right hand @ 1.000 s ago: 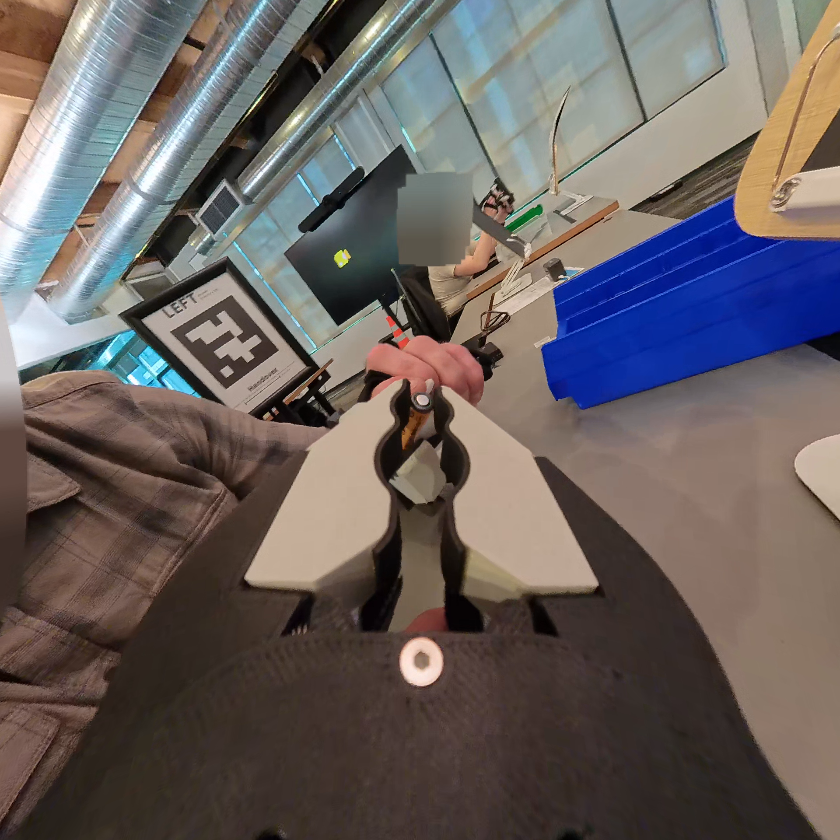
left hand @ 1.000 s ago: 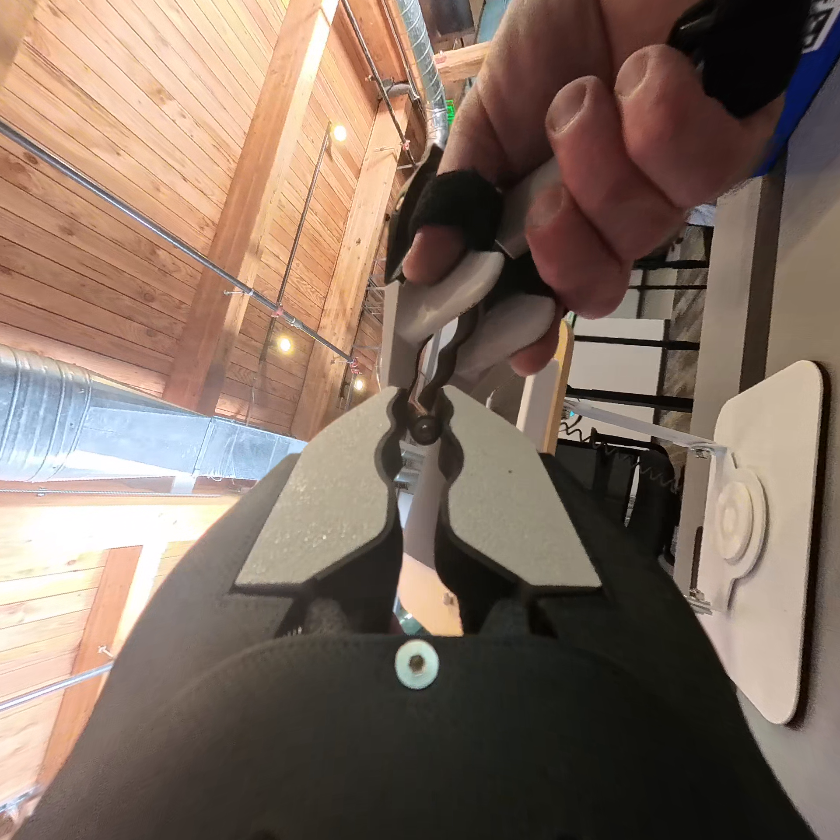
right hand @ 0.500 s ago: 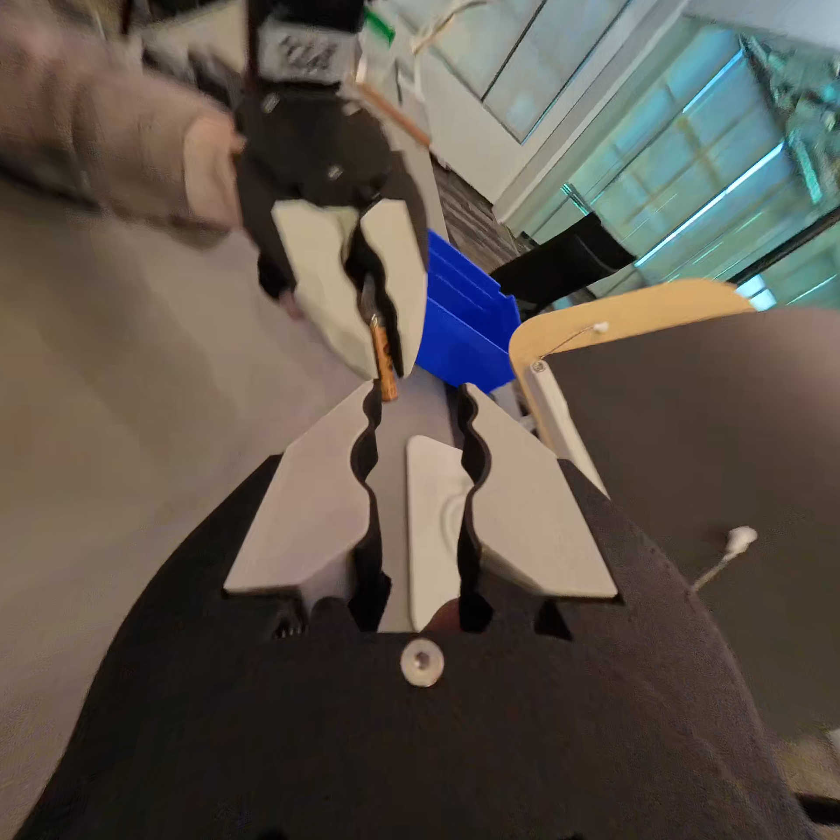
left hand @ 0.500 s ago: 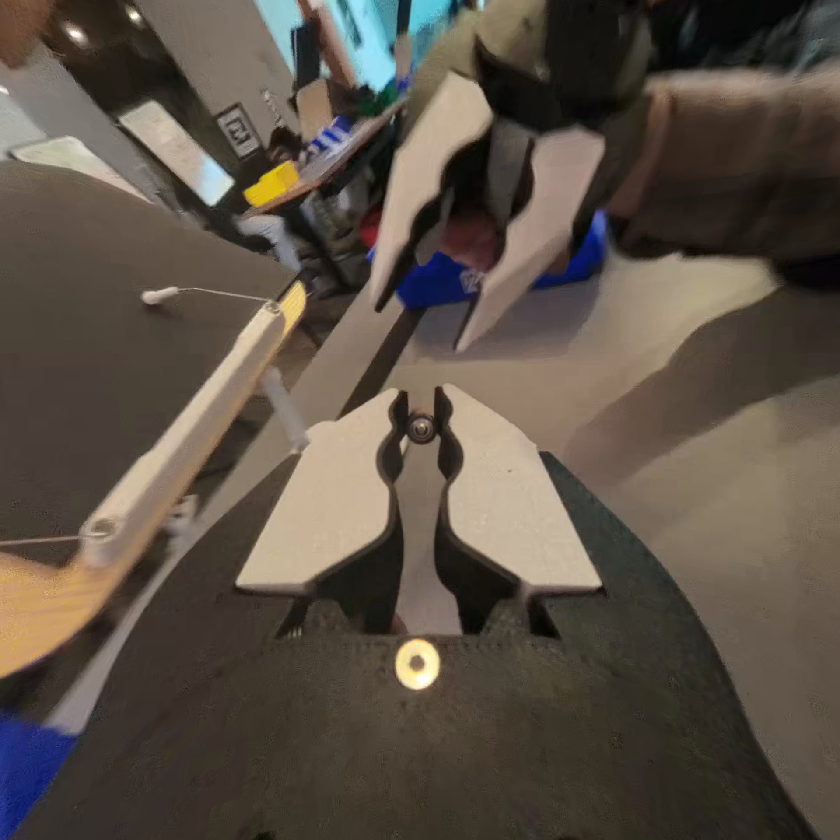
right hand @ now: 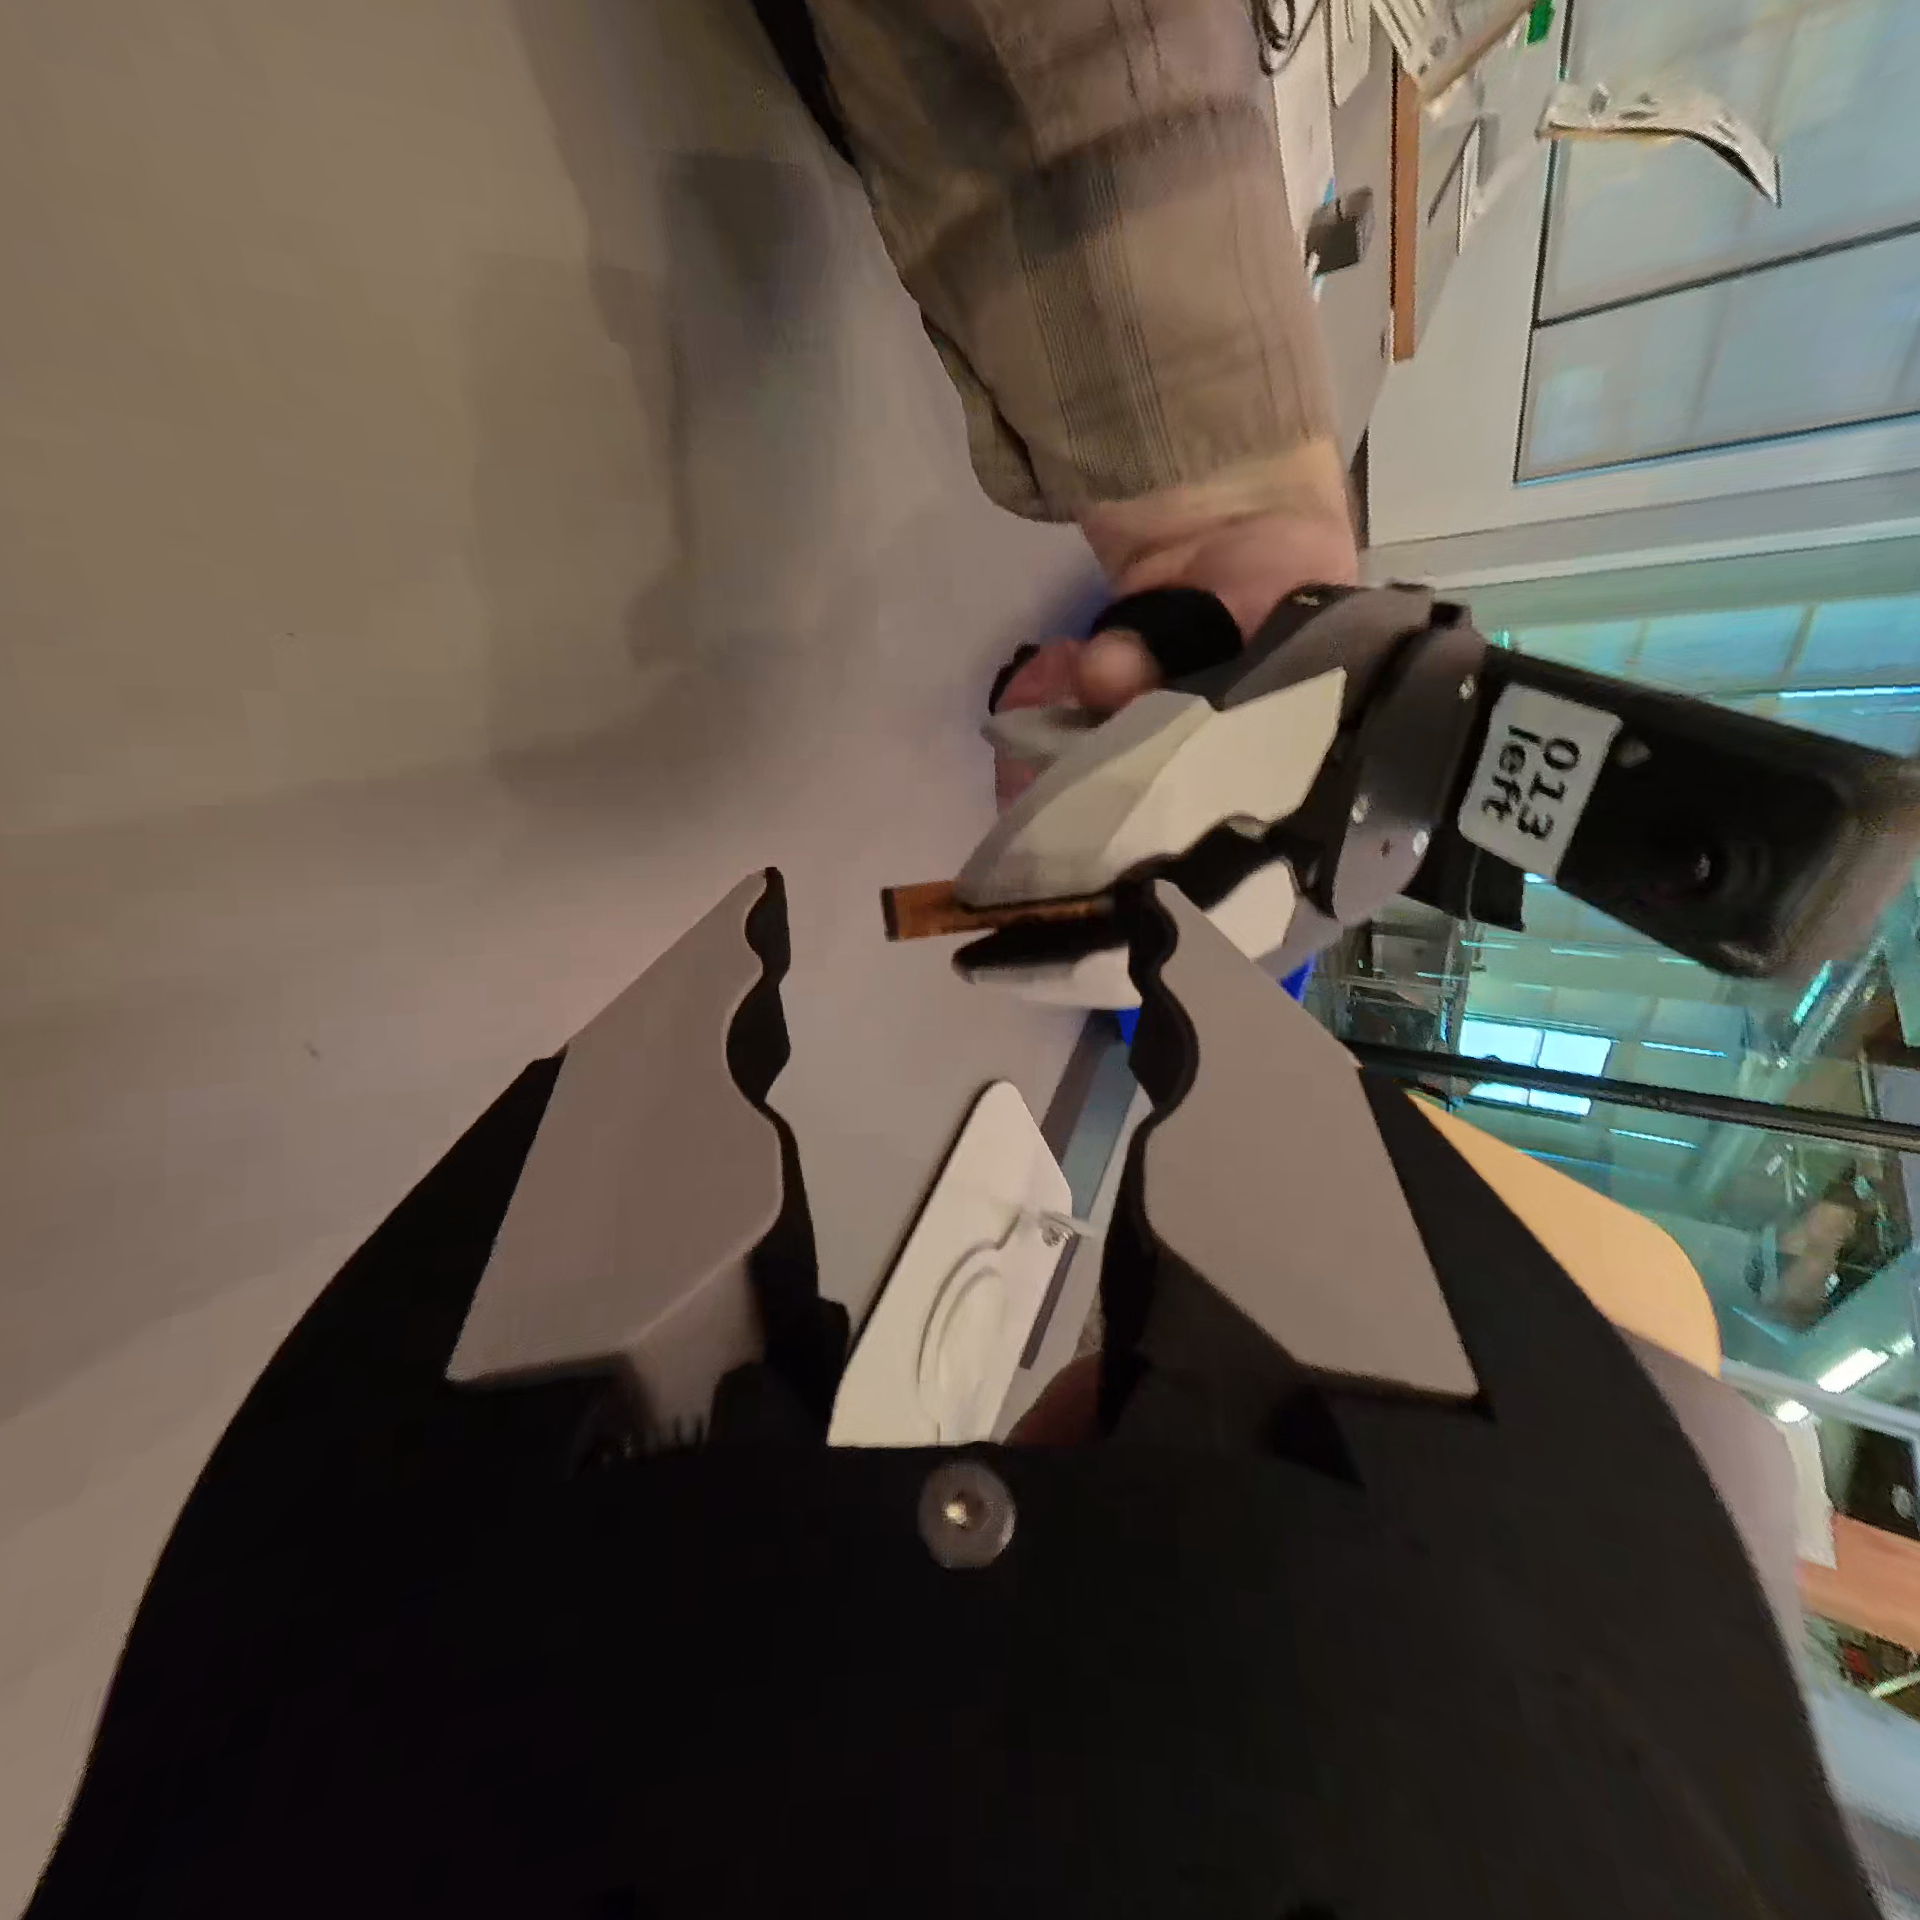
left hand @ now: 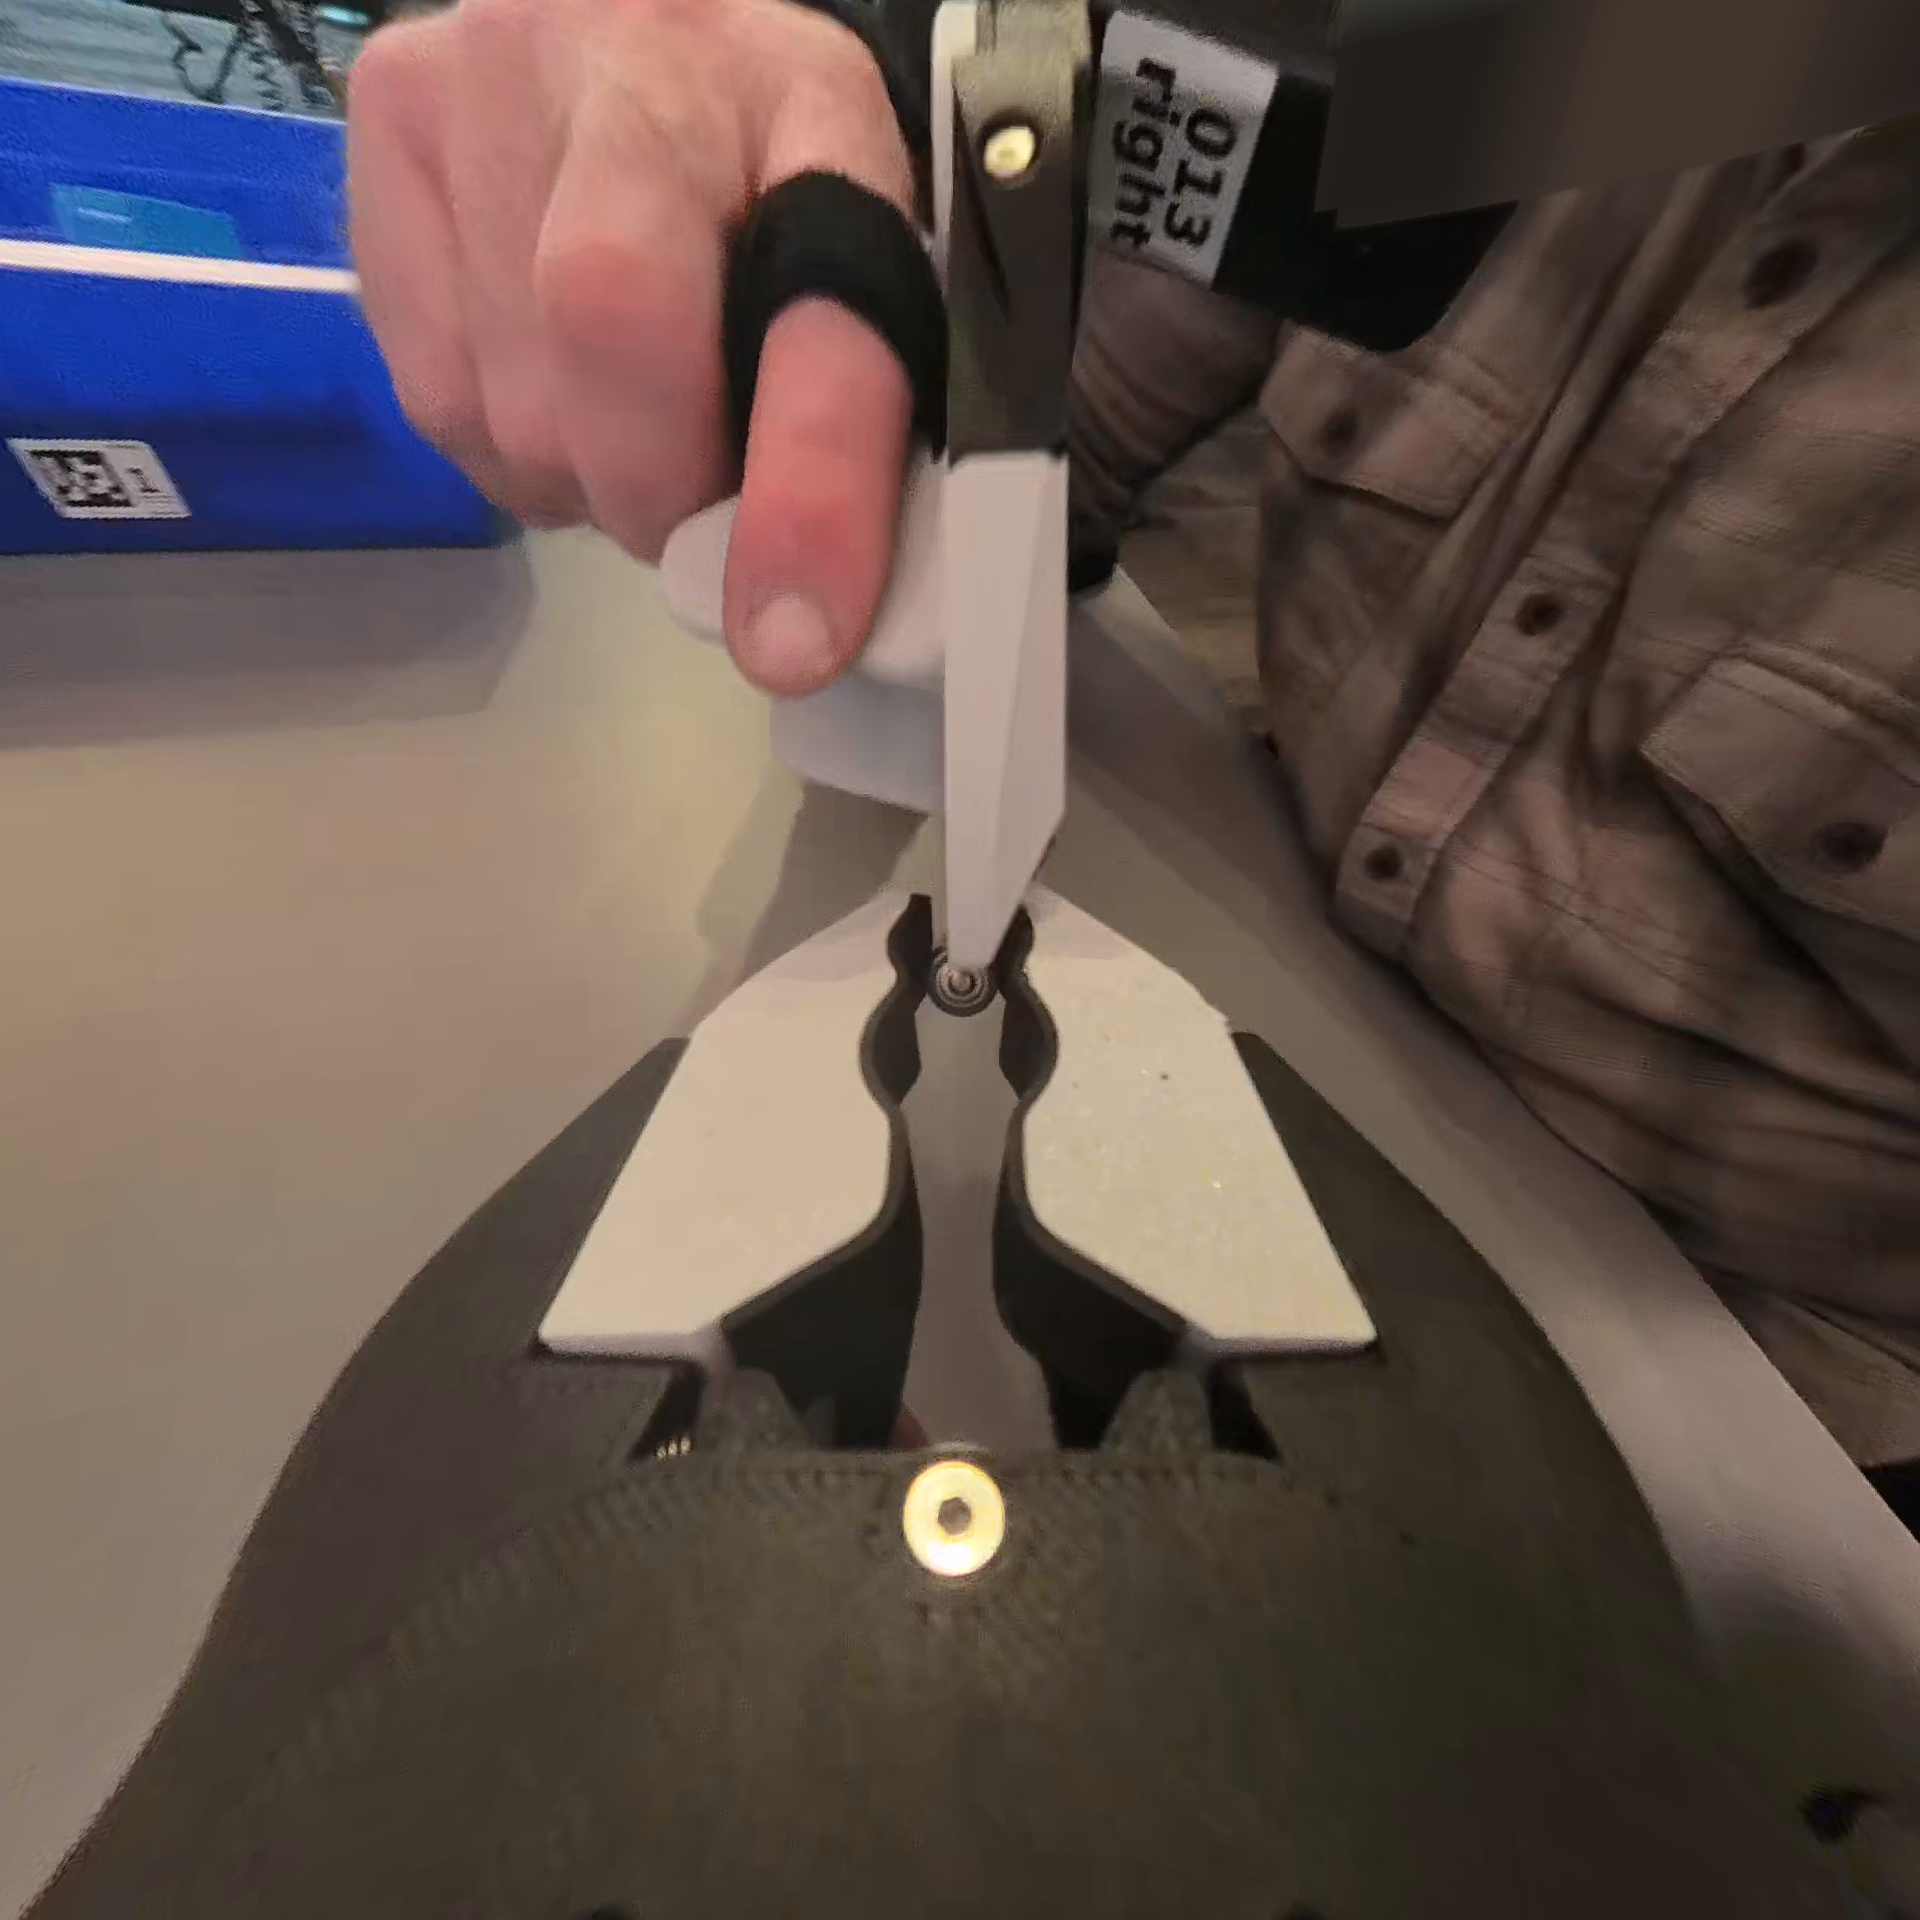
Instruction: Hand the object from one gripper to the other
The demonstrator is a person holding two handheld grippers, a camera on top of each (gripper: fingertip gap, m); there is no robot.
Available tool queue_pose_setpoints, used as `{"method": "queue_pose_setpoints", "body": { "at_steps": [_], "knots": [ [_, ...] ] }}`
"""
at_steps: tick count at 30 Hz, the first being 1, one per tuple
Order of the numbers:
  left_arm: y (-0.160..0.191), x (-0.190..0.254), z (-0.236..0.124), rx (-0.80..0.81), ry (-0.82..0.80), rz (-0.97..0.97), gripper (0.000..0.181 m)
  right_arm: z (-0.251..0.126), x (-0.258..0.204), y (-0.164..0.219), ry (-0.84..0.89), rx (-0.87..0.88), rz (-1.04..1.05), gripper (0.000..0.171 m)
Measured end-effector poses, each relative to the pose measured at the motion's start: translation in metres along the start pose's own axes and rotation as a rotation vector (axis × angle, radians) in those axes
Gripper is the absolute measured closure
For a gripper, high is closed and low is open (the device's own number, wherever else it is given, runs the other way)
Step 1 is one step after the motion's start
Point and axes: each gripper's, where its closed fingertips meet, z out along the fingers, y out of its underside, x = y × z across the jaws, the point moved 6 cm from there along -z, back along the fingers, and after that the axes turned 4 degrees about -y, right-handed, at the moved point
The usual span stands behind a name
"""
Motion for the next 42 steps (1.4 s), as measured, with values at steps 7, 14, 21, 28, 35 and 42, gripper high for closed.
{"method": "queue_pose_setpoints", "body": {
  "at_steps": [7, 14, 21, 28, 35, 42],
  "knots": [
    [0.009, 0.007, 0.013, -0.044, 0.084, 0.002, 0.17, 0.009, -0.007, -0.003, -0.034, 0.0, 0.006, 0.126],
    [0.004, 0.0, 0.01, 0.046, 0.05, -0.024, 0.168, 0.004, 0.0, 0.004, -0.023, 0.01, 0.083, 0.127],
    [-0.02, -0.024, -0.021, 0.193, -0.279, 0.002, 0.124, -0.021, 0.036, 0.038, 0.235, -0.067, 0.179, 0.126],
    [-0.038, -0.047, -0.045, 0.597, -0.391, -0.138, 0.142, -0.041, 0.07, 0.058, 0.726, -0.212, 0.086, 0.126],
    [-0.046, -0.041, -0.031, 0.726, -0.308, -0.155, 0.152, -0.034, 0.068, 0.049, 0.895, -0.181, 0.018, 0.127],
    [-0.046, -0.033, -0.024, 0.7, -0.246, -0.107, 0.164, -0.034, 0.066, 0.042, 0.926, -0.142, 0.001, 0.127]
  ]
}}
